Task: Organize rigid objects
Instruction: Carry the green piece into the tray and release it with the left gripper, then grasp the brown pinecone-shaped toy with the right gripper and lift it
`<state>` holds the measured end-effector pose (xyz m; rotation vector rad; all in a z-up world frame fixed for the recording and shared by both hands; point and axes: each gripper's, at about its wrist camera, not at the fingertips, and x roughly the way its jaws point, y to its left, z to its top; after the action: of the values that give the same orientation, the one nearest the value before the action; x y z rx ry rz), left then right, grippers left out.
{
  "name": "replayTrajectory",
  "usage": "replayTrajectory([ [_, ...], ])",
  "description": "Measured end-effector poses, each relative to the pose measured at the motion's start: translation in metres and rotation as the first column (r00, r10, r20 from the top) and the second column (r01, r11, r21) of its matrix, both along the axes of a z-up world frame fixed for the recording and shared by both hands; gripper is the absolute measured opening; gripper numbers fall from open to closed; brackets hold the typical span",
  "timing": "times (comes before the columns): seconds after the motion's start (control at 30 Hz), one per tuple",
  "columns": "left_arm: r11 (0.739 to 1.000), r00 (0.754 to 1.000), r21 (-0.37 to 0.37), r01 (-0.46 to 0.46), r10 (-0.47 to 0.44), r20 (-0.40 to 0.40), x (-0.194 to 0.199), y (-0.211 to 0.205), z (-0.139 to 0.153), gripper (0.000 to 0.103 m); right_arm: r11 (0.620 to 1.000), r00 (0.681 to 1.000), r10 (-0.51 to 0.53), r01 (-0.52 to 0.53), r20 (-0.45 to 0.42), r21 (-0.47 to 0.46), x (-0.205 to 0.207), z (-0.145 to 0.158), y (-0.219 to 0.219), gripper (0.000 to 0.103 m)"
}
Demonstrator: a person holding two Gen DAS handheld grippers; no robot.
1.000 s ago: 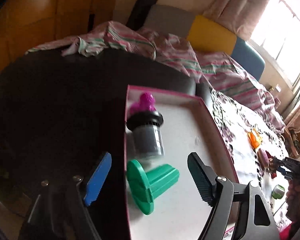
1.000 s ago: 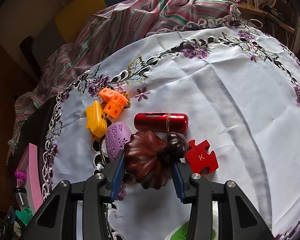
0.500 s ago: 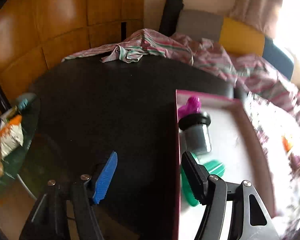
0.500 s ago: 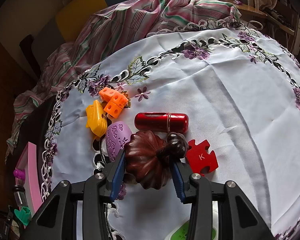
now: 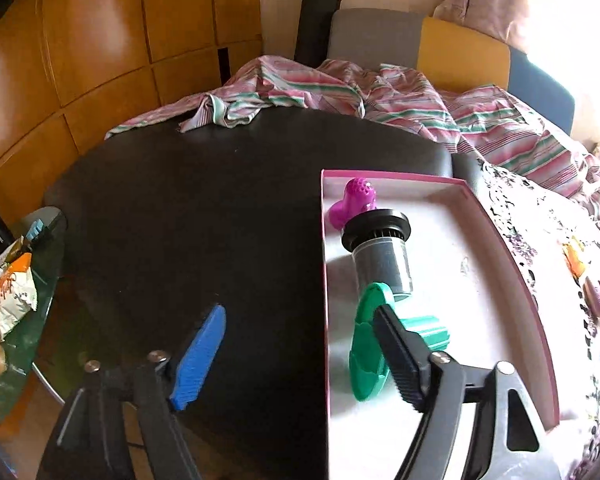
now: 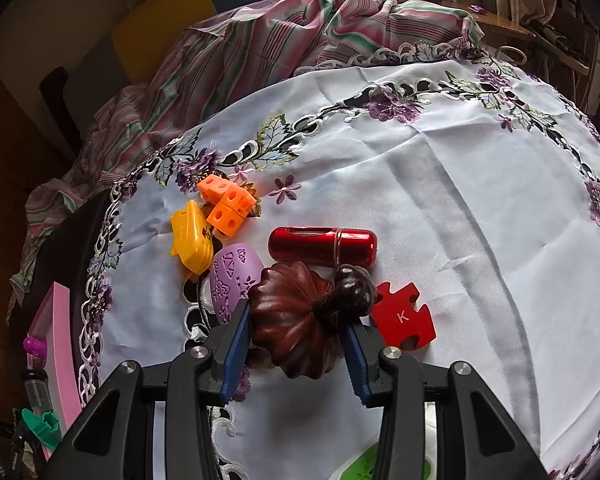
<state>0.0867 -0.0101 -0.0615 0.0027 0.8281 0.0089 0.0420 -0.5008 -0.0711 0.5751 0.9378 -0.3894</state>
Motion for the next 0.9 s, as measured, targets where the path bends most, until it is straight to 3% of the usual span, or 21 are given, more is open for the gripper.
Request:
replayTrajectory([
  [0.4,0.996,0.996,-0.03,0.088,-0.087,0.037,-0.032,-0.022,0.022,0.087,0.999,1.0,0.011,-0.011,-0.004,-0.035,0.001,0.002,0.003,0.043],
  [0.9,0.992,0.993,-0.029,0.119,-0.119,0.013,-0.041,-0.029,0.02,0.087,0.999,0.999,0.0,0.001,0.037,-0.043,-0.006,0.014,0.003,0.043],
])
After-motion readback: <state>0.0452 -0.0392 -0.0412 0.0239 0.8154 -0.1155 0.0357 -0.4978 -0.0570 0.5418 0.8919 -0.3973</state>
